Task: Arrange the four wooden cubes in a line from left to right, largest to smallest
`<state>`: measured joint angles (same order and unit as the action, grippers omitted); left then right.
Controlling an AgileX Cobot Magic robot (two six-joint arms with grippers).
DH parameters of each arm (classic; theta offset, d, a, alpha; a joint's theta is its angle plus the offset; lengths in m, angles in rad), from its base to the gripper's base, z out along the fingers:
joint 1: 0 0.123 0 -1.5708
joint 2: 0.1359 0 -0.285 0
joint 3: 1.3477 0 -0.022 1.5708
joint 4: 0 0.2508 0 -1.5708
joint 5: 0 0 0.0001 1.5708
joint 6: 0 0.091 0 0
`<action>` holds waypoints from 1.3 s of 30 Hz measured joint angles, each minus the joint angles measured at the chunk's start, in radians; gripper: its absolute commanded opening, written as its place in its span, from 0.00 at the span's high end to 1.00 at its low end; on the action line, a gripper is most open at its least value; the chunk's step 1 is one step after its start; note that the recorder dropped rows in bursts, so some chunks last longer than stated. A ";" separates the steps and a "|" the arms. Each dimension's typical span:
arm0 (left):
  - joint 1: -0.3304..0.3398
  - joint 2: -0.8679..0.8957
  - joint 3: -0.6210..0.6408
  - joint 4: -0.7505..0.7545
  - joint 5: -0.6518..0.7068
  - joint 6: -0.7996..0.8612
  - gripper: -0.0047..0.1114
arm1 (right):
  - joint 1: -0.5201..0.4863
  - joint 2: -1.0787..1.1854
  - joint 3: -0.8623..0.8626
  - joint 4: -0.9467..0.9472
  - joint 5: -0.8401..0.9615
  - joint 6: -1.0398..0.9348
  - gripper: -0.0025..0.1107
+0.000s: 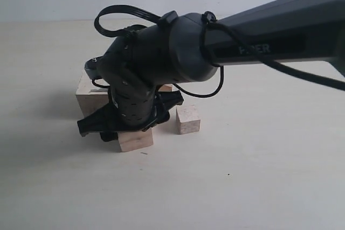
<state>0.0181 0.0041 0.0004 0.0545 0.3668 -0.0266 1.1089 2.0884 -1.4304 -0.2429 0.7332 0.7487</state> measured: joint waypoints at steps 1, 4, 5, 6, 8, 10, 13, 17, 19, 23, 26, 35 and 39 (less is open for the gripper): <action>0.000 0.000 0.000 0.000 0.000 0.000 0.96 | 0.000 -0.004 0.000 0.001 0.000 -0.028 0.98; 0.000 0.000 0.000 0.000 0.000 0.000 0.96 | 0.000 -0.021 -0.005 0.012 0.015 -0.172 0.98; 0.000 0.000 0.000 0.000 0.000 0.000 0.96 | 0.000 -0.032 -0.010 0.024 0.026 -0.257 0.98; 0.000 0.000 0.000 0.000 0.000 0.000 0.96 | 0.000 -0.039 -0.014 0.030 0.040 -0.313 0.98; 0.000 0.000 0.000 0.000 0.000 0.000 0.96 | 0.000 -0.058 -0.021 0.041 0.073 -0.441 0.98; 0.000 0.000 0.000 0.000 0.000 0.000 0.96 | -0.005 -0.071 -0.024 0.049 0.106 -0.539 0.98; 0.000 0.000 0.000 0.000 0.000 0.000 0.96 | -0.031 -0.079 -0.024 0.067 0.171 -0.660 0.98; 0.000 0.000 0.000 0.000 0.000 0.000 0.96 | -0.088 -0.079 -0.024 0.129 0.232 -0.836 0.98; 0.000 0.000 0.000 0.000 0.000 0.000 0.96 | -0.117 -0.079 -0.024 0.193 0.235 -0.941 0.98; 0.000 0.000 0.000 0.000 0.000 0.000 0.96 | -0.182 -0.079 -0.024 0.374 0.239 -1.214 0.98; 0.000 0.000 0.000 0.000 0.000 0.000 0.96 | -0.236 -0.079 -0.024 0.460 0.239 -1.360 0.98; 0.000 0.000 0.000 0.000 0.000 0.000 0.96 | -0.377 -0.079 -0.024 0.517 0.186 -1.625 0.98; 0.000 0.000 0.000 0.000 0.000 0.000 0.96 | -0.393 -0.079 -0.024 0.604 0.177 -1.770 0.98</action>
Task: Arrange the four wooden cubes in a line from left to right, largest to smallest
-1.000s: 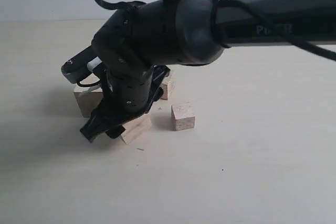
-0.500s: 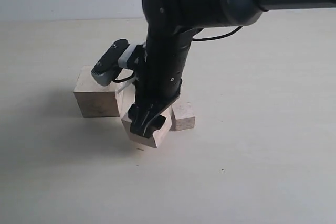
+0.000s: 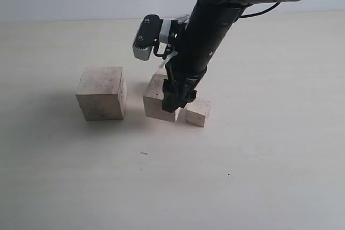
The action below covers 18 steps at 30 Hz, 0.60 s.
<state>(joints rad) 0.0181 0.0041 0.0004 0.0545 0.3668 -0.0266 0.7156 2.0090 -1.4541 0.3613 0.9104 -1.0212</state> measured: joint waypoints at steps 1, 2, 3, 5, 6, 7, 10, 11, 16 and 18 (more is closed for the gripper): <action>0.000 0.000 0.000 0.000 0.000 0.000 0.96 | -0.001 0.000 0.000 0.015 -0.003 -0.037 0.98; 0.000 0.000 0.000 0.000 0.000 0.000 0.96 | -0.001 0.000 0.000 0.025 -0.005 -0.071 0.98; 0.000 0.000 0.000 0.000 0.000 0.000 0.96 | -0.001 0.000 0.000 0.035 -0.012 -0.123 0.98; 0.000 0.000 0.000 0.000 0.000 0.000 0.96 | -0.001 0.000 0.000 0.035 -0.020 -0.182 0.98; 0.000 0.000 0.000 0.000 0.000 0.000 0.96 | -0.001 0.000 0.000 0.035 -0.020 -0.200 0.98; 0.000 0.000 0.000 0.000 0.000 0.000 0.96 | -0.002 0.008 0.000 0.037 -0.022 -0.233 0.98; 0.000 0.000 0.000 0.000 0.000 0.000 0.96 | -0.002 0.050 0.000 0.039 -0.024 -0.320 0.98; 0.000 0.000 0.000 0.000 0.000 0.000 0.96 | -0.002 0.066 0.000 0.039 -0.025 -0.342 0.98; 0.000 0.000 0.000 0.000 0.000 0.000 0.96 | -0.002 0.101 0.000 0.066 -0.108 -0.424 0.98; 0.000 0.000 0.000 0.000 0.000 0.000 0.96 | -0.002 0.103 -0.007 0.066 -0.146 -0.432 0.98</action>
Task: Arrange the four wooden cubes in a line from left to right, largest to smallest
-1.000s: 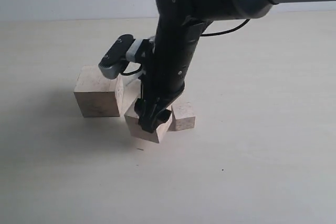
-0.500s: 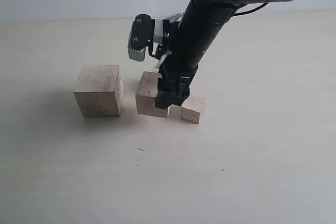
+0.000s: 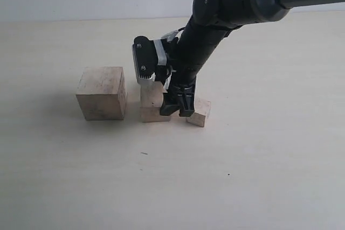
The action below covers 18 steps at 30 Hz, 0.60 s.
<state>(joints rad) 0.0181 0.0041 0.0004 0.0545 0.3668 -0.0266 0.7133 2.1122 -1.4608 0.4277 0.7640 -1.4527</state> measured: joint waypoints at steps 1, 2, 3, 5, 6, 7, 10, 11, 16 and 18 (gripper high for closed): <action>0.000 0.000 0.000 0.000 0.000 0.000 0.96 | 0.000 0.001 -0.006 0.000 -0.008 -0.001 0.98; 0.000 0.000 0.000 0.000 0.000 0.000 0.96 | 0.000 0.001 -0.010 0.000 -0.011 -0.003 0.98; 0.000 0.000 0.000 0.000 0.000 0.000 0.96 | 0.000 0.001 -0.018 0.000 -0.011 -0.002 0.98; 0.000 0.000 0.000 0.000 0.000 0.000 0.96 | 0.000 0.001 -0.037 0.000 -0.012 -0.002 0.98; 0.000 0.000 0.000 0.000 0.000 0.000 0.96 | 0.000 0.001 -0.045 0.000 -0.012 -0.002 0.98; 0.000 0.000 0.000 0.000 0.000 0.000 0.96 | 0.000 0.001 -0.054 0.000 -0.014 -0.002 0.98; 0.000 0.000 0.000 0.000 0.000 0.000 0.96 | 0.000 0.001 -0.081 0.007 -0.014 -0.002 0.98; 0.000 0.000 0.000 0.000 0.000 0.000 0.96 | 0.000 0.001 -0.088 0.013 -0.012 -0.002 0.98; 0.000 0.000 0.000 0.000 0.000 0.000 0.96 | 0.000 0.048 -0.131 0.032 0.032 -0.003 0.98; 0.000 0.000 0.000 0.000 0.000 0.000 0.96 | 0.000 0.081 -0.133 0.032 0.038 -0.005 0.98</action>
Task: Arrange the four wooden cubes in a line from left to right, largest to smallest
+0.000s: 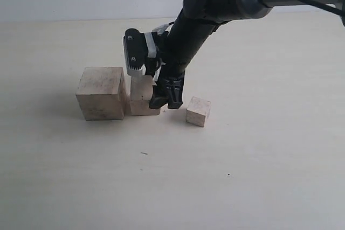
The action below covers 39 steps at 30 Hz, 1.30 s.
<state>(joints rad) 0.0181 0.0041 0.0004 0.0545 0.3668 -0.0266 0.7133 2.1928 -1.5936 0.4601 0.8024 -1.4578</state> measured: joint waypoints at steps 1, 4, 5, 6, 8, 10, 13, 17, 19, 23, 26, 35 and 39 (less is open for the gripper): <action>0.000 0.000 0.000 0.000 0.000 0.000 0.96 | 0.000 0.004 0.000 0.006 0.002 0.001 0.98; 0.000 0.000 0.000 0.000 0.000 0.000 0.96 | 0.000 0.006 0.000 0.034 0.002 -0.015 0.98; 0.000 0.000 0.000 0.000 0.000 0.000 0.96 | 0.000 0.008 0.000 0.041 0.002 -0.023 0.98; 0.000 0.000 0.000 0.000 0.000 0.000 0.96 | 0.000 0.008 0.000 0.055 0.002 -0.032 0.98; 0.000 0.000 0.000 0.000 0.000 0.000 0.96 | 0.000 0.008 0.000 0.068 0.002 -0.037 0.98; 0.000 0.000 0.000 0.000 0.000 0.000 0.96 | 0.000 0.008 0.000 0.068 0.004 -0.039 0.98; 0.000 0.000 0.000 0.000 0.000 0.000 0.96 | 0.000 0.008 0.000 0.072 0.004 -0.040 0.98; 0.000 0.000 0.000 0.000 0.000 0.000 0.96 | 0.000 0.008 0.000 0.085 0.004 -0.040 0.98; 0.000 0.000 0.000 0.000 0.000 0.000 0.96 | 0.000 0.008 0.000 0.105 0.004 -0.040 0.98; 0.000 0.000 0.000 0.000 0.000 0.000 0.96 | 0.000 0.008 0.000 0.152 0.006 -0.040 0.98; 0.000 0.000 0.000 0.000 0.000 0.000 0.96 | 0.000 0.008 0.000 0.166 0.006 -0.040 0.98; 0.000 0.000 0.000 0.000 0.000 0.000 0.96 | 0.000 0.008 0.000 0.166 0.006 -0.040 0.98; 0.000 0.000 0.000 0.000 0.000 0.000 0.96 | 0.000 0.008 0.000 0.167 0.006 -0.040 0.89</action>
<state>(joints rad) 0.0181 0.0041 0.0004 0.0545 0.3668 -0.0266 0.7133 2.2007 -1.5939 0.6269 0.8084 -1.4980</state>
